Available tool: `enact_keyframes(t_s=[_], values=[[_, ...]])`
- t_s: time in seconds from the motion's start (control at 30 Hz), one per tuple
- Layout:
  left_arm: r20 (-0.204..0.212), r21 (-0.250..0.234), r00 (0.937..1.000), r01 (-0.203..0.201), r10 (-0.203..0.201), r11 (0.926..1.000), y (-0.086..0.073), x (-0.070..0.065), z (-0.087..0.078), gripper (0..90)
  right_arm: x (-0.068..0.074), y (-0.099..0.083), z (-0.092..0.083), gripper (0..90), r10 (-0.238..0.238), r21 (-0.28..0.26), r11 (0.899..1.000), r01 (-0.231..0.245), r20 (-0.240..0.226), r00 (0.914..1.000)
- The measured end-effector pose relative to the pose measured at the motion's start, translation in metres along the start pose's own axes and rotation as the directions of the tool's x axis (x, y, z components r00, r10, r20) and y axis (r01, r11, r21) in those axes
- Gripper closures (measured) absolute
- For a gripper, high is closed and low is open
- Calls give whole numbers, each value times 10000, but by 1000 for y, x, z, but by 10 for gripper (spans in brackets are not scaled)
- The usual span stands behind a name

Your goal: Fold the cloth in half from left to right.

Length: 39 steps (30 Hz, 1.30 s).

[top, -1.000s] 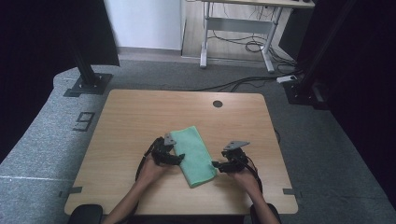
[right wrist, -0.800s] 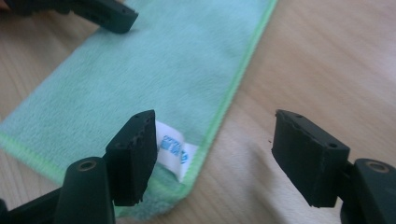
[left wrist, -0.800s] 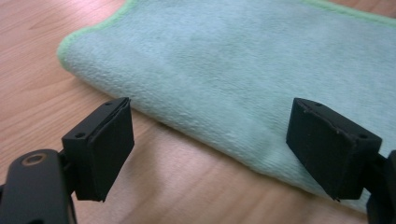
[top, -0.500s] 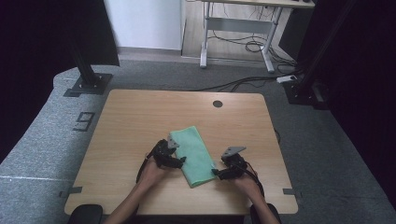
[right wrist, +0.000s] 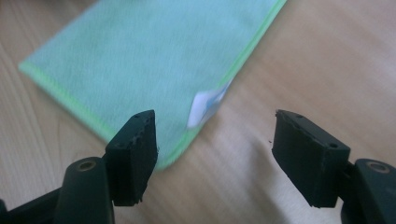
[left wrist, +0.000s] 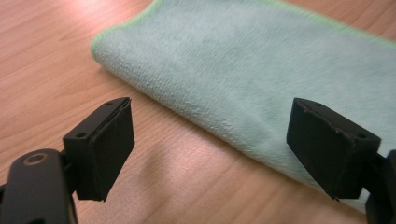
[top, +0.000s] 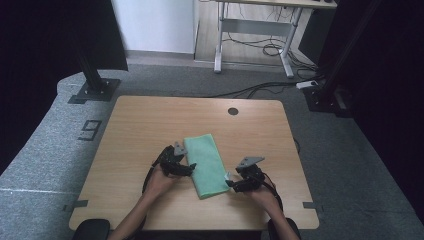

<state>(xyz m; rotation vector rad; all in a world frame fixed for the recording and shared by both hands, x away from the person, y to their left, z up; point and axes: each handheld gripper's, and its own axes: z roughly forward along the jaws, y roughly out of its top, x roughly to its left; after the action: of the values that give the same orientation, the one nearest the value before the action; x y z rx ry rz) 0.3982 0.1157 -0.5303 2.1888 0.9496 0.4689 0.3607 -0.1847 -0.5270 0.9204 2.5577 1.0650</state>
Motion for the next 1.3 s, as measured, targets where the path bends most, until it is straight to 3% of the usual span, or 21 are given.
enact_keyframes(t_s=[0.1, 0.3, 0.47, 0.63, 0.77, 0.93, 1.0, 1.3], values=[[259, 69, 9997, -37, 35, 10000, 0, -3, -4, 160, -2, 5, 1, 320, 10, -148, 9999, -10, 50, 10000], [39, 426, 9993, -384, 383, 9984, -4, -6, 1, 162, -3, 8, 11, 356, 98, 151, 9998, -100, 135, 9999], [95, -80, 9999, 38, -37, 10000, 13, 5, 0, 238, 0, 4, 4, 479, 304, 234, 9993, -299, -205, 9993], [-42, -42, 10000, 83, -83, 10000, 26, 10, 4, 263, 2, 2, 0, 500, 386, 152, 9992, -382, -298, 9988], [-49, 275, 9996, 284, -282, 9992, 21, 14, 5, 281, 4, 1, 3, 513, 336, 212, 9992, -328, -350, 9988], [36, 914, 9997, 217, -221, 9956, 11, 12, 10, 244, 7, 0, 11, 465, 69, 526, 9986, -63, -97, 9999], [-169, 1229, 9998, 76, -56, 9924, 9, 11, 16, 229, 9, -1, 15, 444, -33, 583, 9983, 33, -11, 10000], [-412, 1152, 9987, 350, -305, 9927, 14, 26, 27, 203, 25, 8, 26, 382, -331, 552, 9979, 344, -242, 9992]])
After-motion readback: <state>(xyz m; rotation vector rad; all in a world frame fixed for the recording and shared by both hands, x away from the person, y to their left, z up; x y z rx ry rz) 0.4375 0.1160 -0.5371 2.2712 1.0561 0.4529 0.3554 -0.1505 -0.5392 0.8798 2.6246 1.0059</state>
